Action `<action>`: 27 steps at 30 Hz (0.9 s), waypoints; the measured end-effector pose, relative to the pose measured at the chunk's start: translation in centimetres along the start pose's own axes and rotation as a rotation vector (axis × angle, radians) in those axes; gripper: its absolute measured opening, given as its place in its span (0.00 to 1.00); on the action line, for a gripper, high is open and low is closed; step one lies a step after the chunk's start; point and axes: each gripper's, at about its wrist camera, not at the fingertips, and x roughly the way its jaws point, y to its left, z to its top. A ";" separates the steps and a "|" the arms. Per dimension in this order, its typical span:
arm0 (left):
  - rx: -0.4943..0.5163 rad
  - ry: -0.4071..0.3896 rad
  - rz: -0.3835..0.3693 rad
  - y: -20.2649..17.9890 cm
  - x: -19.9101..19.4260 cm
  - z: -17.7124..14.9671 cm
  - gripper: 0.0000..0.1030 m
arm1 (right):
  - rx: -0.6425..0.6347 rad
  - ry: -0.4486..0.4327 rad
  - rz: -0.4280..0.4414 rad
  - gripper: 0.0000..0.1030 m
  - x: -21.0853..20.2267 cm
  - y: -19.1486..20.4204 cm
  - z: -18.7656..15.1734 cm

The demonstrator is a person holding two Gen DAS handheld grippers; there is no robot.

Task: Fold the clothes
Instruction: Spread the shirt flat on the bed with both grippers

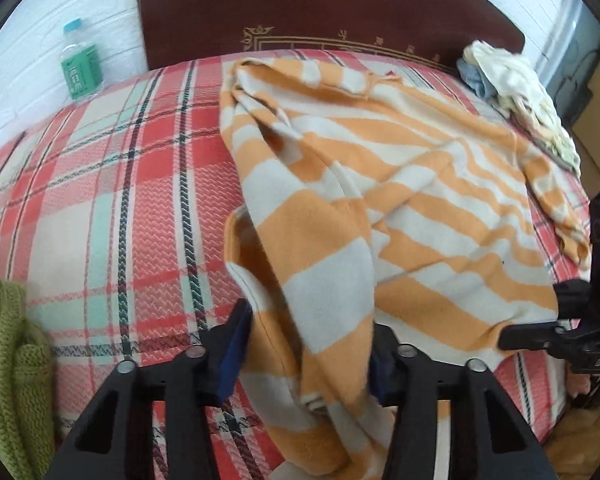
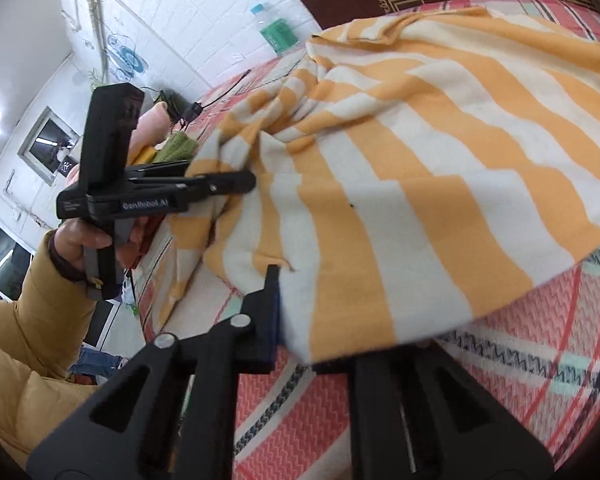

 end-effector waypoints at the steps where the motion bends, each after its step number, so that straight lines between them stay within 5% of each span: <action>1: -0.012 -0.005 -0.003 0.2 -0.2 0.1 0.32 | -0.004 -0.012 0.014 0.11 -0.8 0.1 0.0; 8: -0.048 -0.070 -0.065 1.1 -3.7 0.7 0.29 | 0.041 -0.177 0.115 0.10 -11.7 -0.3 -0.3; 12: -0.016 -0.101 -0.034 1.2 -5.4 1.0 0.29 | 0.095 -0.225 0.081 0.04 -16.7 -1.4 -2.0; 15: -0.003 -0.079 0.023 1.1 -4.9 0.7 0.35 | 0.155 -0.194 0.014 0.05 -17.2 -3.2 -3.4; 18: 0.007 -0.057 -0.027 0.4 -4.1 -0.4 0.59 | 0.210 -0.152 -0.047 0.05 -15.9 -4.7 -4.1; 20: 0.028 -0.049 -0.050 -0.6 -3.8 -1.3 0.66 | 0.229 -0.118 -0.130 0.14 -14.6 -5.5 -4.4; 21: 0.033 -0.044 -0.045 -1.0 -3.7 -1.8 0.68 | 0.237 -0.113 -0.165 0.30 -14.4 -5.9 -4.5; 22: 0.036 -0.040 -0.039 -1.4 -3.6 -2.3 0.71 | 0.245 -0.124 -0.192 0.59 -14.5 -6.2 -4.6; 23: 0.040 -0.030 -0.029 -1.7 -3.4 -2.7 0.71 | 0.252 -0.135 -0.218 0.70 -14.7 -6.6 -4.7; 27: 0.051 -0.006 0.021 -2.2 -2.6 -4.0 0.71 | 0.206 -0.185 -0.245 0.73 -16.1 -5.9 -4.1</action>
